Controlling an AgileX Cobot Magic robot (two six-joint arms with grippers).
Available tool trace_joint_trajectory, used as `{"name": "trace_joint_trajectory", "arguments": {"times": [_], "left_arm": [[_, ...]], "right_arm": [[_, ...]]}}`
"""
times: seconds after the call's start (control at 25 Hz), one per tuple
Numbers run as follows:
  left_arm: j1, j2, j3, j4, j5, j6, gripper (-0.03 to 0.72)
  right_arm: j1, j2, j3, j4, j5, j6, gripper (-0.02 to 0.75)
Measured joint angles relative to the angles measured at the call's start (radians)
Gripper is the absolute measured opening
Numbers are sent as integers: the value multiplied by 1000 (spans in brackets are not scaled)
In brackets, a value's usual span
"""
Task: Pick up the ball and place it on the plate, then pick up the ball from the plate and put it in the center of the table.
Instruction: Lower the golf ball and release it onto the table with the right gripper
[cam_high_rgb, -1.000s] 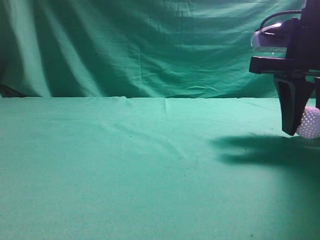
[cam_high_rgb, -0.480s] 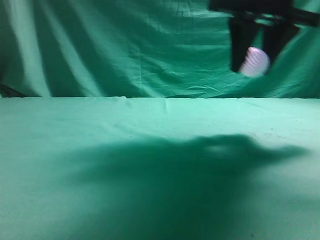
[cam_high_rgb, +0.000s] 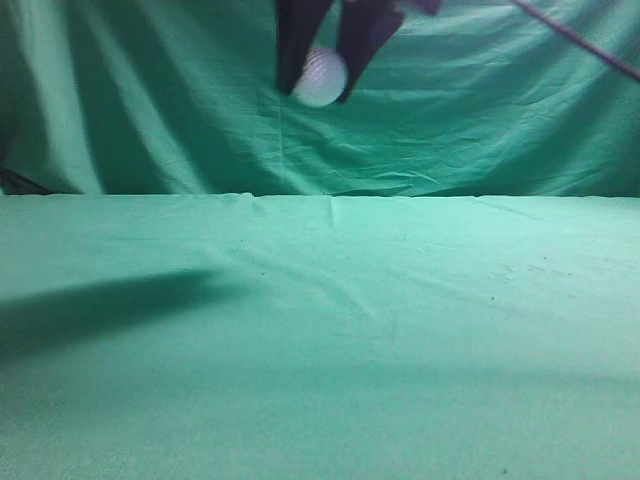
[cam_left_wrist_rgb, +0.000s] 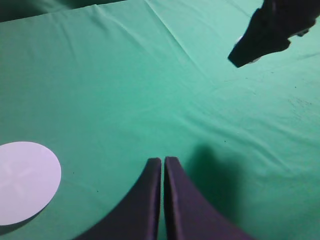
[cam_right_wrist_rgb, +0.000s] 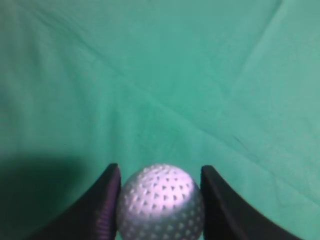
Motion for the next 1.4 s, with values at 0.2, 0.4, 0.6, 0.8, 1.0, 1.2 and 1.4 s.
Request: {"name": "trace_joint_trajectory", "arguments": {"times": [0.2, 0.4, 0.6, 0.8, 1.0, 1.2, 1.4], "left_arm": [[0, -102, 83, 0, -25, 0, 0], [0, -115, 101, 0, -23, 0, 0], [0, -118, 101, 0, -25, 0, 0], [0, -118, 101, 0, -29, 0, 0], [0, -118, 101, 0, -29, 0, 0], [0, -118, 101, 0, -29, 0, 0], [0, -118, 101, 0, -29, 0, 0]], "right_arm": [[59, 150, -117, -5, 6, -8, 322], [76, 261, -203, -27, 2, -8, 322], [80, 352, -275, -33, -12, -8, 322], [80, 380, -279, -33, -16, -8, 322], [80, 390, -279, -33, -16, -11, 322], [80, 383, -279, -34, -16, -11, 539], [80, 324, -366, -38, 69, -11, 567]]}}
